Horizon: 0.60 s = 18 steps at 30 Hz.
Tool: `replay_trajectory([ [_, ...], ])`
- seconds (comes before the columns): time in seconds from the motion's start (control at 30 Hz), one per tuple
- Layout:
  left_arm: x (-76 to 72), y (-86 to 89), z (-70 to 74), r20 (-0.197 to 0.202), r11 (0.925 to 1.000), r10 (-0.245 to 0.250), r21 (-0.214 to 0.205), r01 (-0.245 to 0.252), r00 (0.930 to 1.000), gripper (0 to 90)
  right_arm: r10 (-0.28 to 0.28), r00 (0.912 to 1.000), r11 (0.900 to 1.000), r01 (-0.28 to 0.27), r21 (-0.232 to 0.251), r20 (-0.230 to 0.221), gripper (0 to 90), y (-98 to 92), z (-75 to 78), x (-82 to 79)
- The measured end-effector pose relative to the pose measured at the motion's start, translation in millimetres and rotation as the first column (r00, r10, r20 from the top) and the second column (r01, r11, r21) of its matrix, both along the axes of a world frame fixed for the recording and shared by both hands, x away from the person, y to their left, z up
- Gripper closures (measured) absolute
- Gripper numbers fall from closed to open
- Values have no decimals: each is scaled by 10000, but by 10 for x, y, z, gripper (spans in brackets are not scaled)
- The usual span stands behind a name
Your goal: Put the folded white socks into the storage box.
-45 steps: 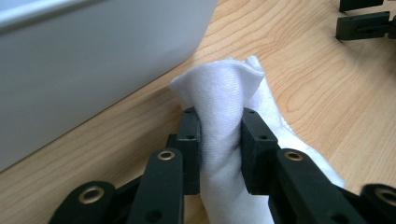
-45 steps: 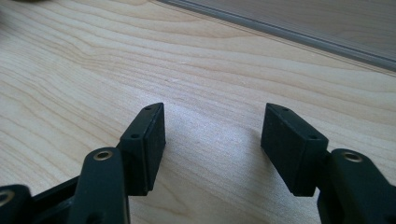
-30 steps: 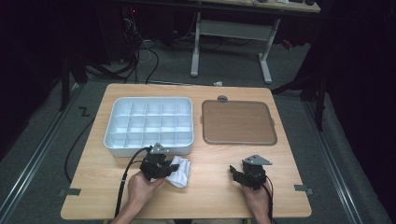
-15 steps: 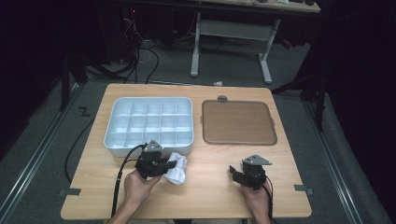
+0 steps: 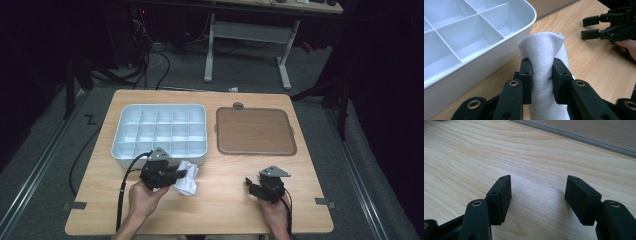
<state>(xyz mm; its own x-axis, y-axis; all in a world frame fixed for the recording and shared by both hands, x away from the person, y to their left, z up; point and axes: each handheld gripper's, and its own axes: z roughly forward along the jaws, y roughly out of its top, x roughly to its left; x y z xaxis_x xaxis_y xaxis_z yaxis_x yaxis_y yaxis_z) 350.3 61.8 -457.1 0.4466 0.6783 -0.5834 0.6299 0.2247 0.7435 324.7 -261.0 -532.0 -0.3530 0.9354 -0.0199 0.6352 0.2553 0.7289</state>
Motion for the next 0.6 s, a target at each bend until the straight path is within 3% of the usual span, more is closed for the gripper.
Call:
replay_trajectory([
  [0.07,-12,-16,41,147,9998,-119,164,117,9998,734,-3,10000,10000,3,0,-1,385,0,0,0],
  [0.2,0,1,164,310,9998,-157,-116,161,9994,734,-3,10000,10000,3,2,-2,385,1,0,0],
  [0.33,43,17,230,245,9990,-157,-422,168,9996,733,-2,10000,10000,2,-1,-1,385,0,0,0],
  [0.6,93,22,289,184,9992,-209,-342,216,9996,735,-15,10000,10000,15,9,-3,385,0,0,0],
])
